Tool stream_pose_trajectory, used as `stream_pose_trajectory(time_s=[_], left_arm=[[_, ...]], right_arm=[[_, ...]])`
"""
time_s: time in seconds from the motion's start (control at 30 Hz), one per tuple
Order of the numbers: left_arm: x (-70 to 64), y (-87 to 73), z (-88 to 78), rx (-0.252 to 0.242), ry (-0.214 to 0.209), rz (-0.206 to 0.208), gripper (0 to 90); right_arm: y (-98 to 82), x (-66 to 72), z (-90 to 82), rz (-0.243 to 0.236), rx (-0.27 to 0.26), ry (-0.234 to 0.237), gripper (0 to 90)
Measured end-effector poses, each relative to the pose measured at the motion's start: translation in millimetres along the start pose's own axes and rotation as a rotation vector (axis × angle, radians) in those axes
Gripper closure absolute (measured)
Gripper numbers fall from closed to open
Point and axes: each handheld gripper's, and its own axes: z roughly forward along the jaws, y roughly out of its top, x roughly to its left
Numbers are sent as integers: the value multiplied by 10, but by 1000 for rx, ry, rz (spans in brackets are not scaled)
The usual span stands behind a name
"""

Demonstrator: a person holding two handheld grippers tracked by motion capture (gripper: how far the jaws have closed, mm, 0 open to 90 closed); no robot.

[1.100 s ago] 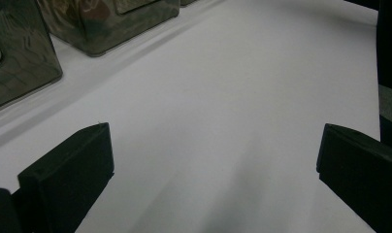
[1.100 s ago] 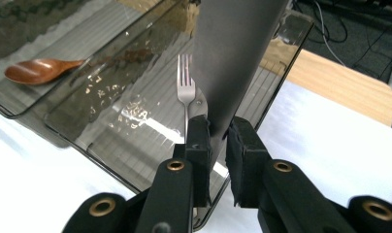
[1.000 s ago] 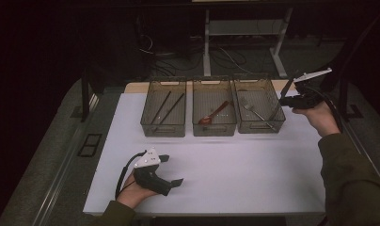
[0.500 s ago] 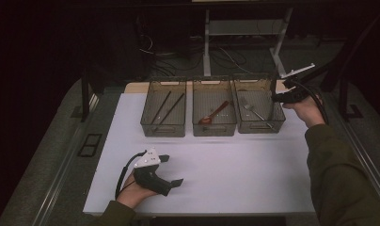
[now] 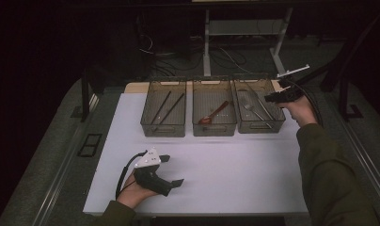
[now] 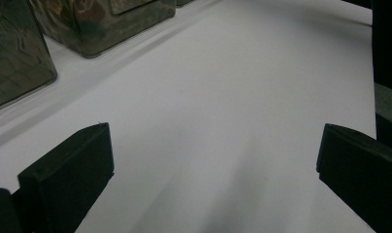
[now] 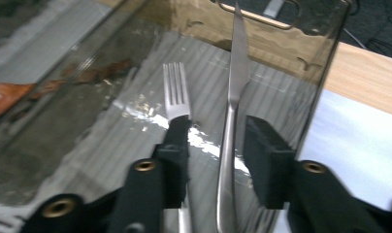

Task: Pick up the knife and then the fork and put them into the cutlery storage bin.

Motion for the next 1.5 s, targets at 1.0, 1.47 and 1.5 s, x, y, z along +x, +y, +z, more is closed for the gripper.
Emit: stream_pose_trajectory(time_s=[1.0, 1.47, 1.5], left_arm=[[16, -1, -2, 11, 14, 12, 0], [4, -2, -4, 10, 10, 14, 0], [4, -2, -4, 10, 9, 15, 0]], right_arm=[[-781, 669, -548, -109, -256, 152, 187], [-1242, 872, -758, -114, -286, 192, 178], [-1266, 888, -763, -120, -288, 198, 178]])
